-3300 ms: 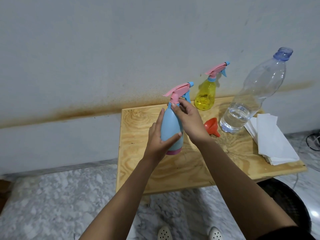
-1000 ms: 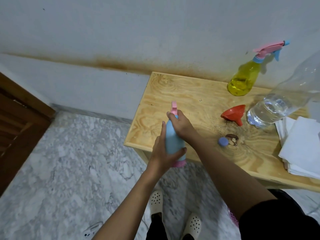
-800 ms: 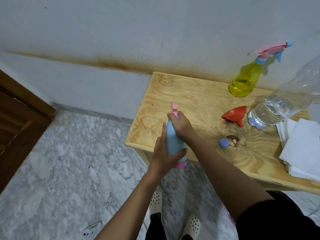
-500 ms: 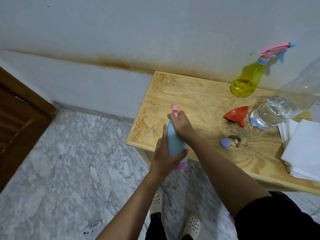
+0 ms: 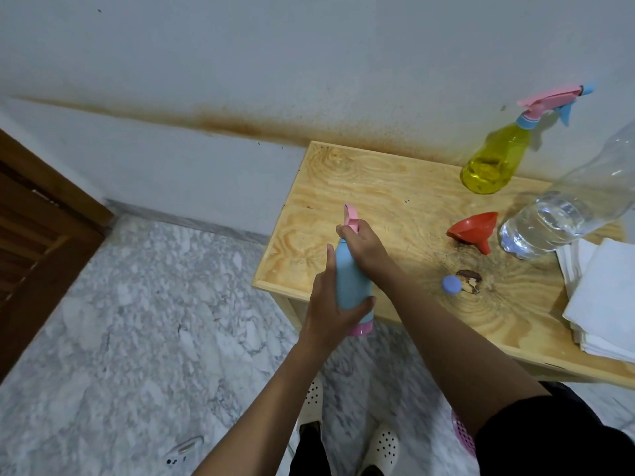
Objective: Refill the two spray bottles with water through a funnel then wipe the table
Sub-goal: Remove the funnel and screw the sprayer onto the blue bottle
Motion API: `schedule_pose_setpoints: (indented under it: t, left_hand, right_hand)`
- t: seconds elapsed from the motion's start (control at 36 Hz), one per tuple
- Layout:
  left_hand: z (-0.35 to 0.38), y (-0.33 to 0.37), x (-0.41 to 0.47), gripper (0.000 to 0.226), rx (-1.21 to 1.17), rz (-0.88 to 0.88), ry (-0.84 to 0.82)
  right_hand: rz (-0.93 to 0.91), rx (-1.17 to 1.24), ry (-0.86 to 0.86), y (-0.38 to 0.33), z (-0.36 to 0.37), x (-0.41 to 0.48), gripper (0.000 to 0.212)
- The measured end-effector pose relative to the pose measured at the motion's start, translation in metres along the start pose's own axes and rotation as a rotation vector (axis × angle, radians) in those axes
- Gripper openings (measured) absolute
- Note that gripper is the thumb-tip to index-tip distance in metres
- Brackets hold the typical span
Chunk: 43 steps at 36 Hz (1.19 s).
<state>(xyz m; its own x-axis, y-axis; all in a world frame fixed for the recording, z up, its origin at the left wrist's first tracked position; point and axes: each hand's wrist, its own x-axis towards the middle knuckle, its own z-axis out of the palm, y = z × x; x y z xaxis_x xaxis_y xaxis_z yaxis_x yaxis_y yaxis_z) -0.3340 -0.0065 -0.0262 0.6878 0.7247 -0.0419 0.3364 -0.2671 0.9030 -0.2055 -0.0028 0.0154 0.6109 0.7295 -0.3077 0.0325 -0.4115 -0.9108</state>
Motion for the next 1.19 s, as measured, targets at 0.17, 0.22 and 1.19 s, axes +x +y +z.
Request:
schedule_pose_setpoints:
  t: [0.17, 0.22, 1.19]
  left_hand:
    - [-0.004, -0.002, 0.011, 0.103, 0.004, 0.038, -0.022]
    - [-0.006, -0.002, 0.018, 0.103, -0.015, 0.05, -0.032]
    - [0.093, 0.065, 0.277, 0.071, -0.173, 0.101, -0.325]
  right_hand:
    - [0.037, -0.133, -0.148, -0.008, -0.015, 0.001, 0.027]
    - [0.05, -0.139, -0.171, -0.011, -0.022, 0.002, 0.027]
    - [-0.164, 0.007, 0.913, -0.024, -0.136, 0.138, 0.025]
